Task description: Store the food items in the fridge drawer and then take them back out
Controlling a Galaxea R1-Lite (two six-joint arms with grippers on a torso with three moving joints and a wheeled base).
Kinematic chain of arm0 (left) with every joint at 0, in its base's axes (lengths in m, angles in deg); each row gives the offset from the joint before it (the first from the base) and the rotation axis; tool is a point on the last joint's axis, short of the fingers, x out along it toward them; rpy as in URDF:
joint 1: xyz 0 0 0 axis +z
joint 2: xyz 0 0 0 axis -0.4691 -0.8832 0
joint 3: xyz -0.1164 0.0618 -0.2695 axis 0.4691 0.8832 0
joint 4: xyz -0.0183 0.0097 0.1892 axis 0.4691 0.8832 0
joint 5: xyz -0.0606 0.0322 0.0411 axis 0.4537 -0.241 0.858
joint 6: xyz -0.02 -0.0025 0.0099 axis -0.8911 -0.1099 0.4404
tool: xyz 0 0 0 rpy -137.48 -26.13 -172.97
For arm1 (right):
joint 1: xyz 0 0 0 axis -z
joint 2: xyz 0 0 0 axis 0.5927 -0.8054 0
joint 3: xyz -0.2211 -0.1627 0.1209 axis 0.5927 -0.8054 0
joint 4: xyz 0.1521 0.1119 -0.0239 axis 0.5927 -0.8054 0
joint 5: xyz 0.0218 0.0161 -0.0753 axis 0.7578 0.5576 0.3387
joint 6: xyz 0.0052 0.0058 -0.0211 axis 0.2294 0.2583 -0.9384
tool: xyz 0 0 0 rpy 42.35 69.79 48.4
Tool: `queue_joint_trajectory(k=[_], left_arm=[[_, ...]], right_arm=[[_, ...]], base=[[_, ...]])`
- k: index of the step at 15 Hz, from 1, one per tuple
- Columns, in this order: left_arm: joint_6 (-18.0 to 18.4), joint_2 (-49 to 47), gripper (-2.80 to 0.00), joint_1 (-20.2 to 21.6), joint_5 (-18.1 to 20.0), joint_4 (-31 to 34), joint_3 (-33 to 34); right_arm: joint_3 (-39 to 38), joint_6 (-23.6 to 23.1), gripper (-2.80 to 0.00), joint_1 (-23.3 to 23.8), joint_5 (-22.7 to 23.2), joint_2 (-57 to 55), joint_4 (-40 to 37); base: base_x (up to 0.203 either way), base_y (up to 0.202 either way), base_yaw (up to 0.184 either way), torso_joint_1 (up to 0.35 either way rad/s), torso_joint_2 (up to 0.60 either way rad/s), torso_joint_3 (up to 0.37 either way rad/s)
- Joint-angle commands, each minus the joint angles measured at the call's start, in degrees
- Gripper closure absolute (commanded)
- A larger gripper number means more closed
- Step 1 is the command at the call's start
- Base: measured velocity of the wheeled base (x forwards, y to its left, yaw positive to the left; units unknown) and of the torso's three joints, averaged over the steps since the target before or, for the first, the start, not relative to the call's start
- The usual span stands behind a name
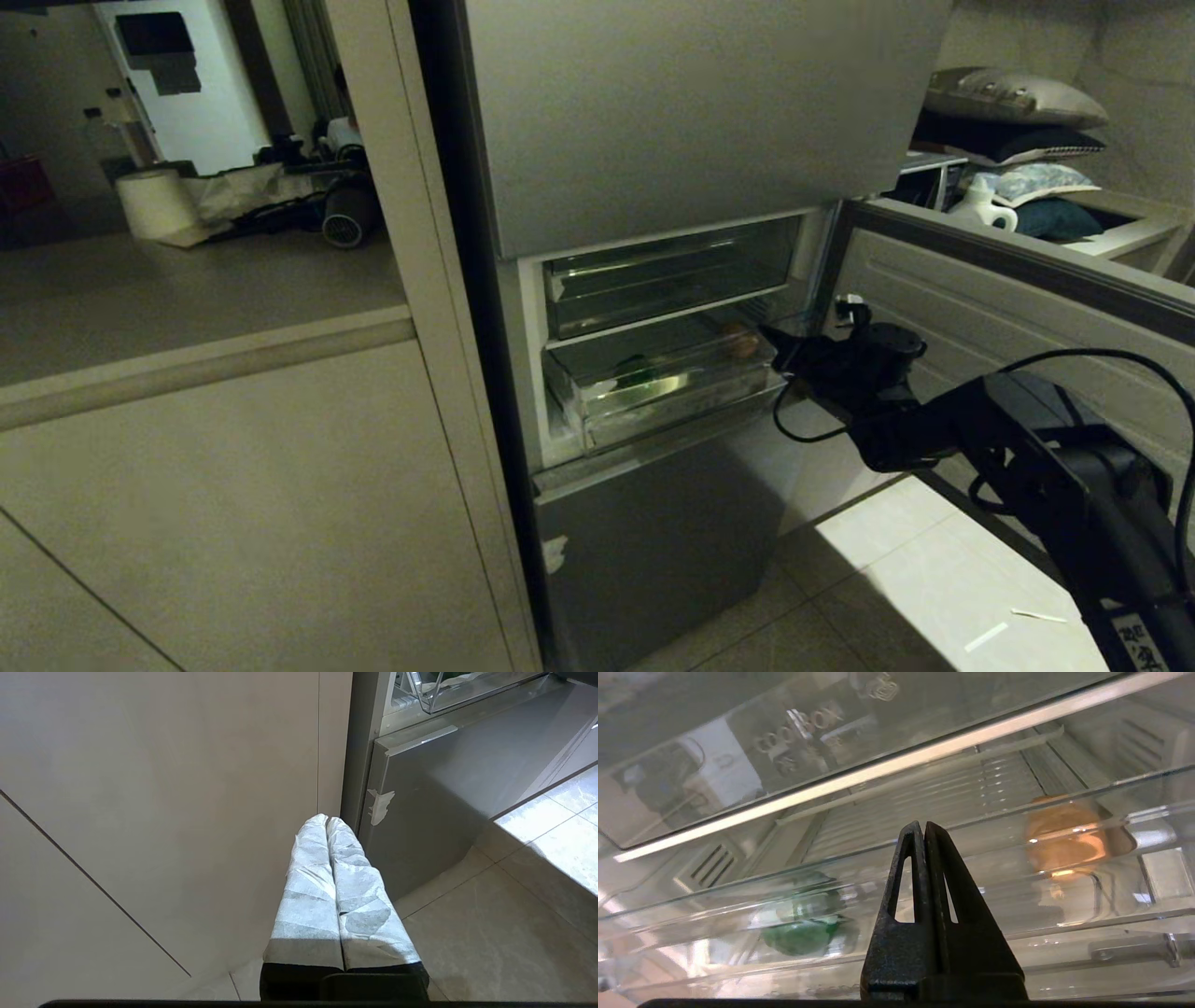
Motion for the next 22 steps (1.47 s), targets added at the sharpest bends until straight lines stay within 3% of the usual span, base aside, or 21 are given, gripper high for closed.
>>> queue_joint_trajectory(k=[1, 5, 8, 11, 16, 22], left_arm=[[0.0, -0.1, 0.0, 0.0, 0.0, 0.1, 0.0], [0.0, -0.1, 0.0, 0.0, 0.0, 0.1, 0.0], [0.0, -0.1, 0.0, 0.0, 0.0, 0.1, 0.0], [0.0, -0.1, 0.0, 0.0, 0.0, 0.1, 0.0], [0.0, -0.1, 0.0, 0.0, 0.0, 0.1, 0.0], [0.0, -0.1, 0.0, 0.0, 0.0, 0.1, 0.0]], right_arm=[[-10.4, 0.1, 0.0, 0.8, 0.2, 6.4, 1.9], [-39.8, -0.6, 0.0, 1.3, 0.3, 23.9, 4.3], [-60.0, -6.8, 0.0, 1.7, 0.2, 31.7, 12.3], [-73.9, -10.7, 0.0, 1.7, 0.2, 35.1, 20.6], [-79.2, -11.8, 0.0, 1.7, 0.0, 33.9, 22.3], [-75.0, -12.2, 0.0, 4.2, -0.3, 26.7, 22.3]], base=[[0.0, 0.0, 0.0, 0.0, 0.0, 0.0], [0.0, 0.0, 0.0, 0.0, 0.0, 0.0], [0.0, 0.0, 0.0, 0.0, 0.0, 0.0], [0.0, 0.0, 0.0, 0.0, 0.0, 0.0], [-0.001, -0.001, 0.017, 0.001, 0.0, 0.0], [0.001, -0.008, 0.165, 0.004, 0.0, 0.003]])
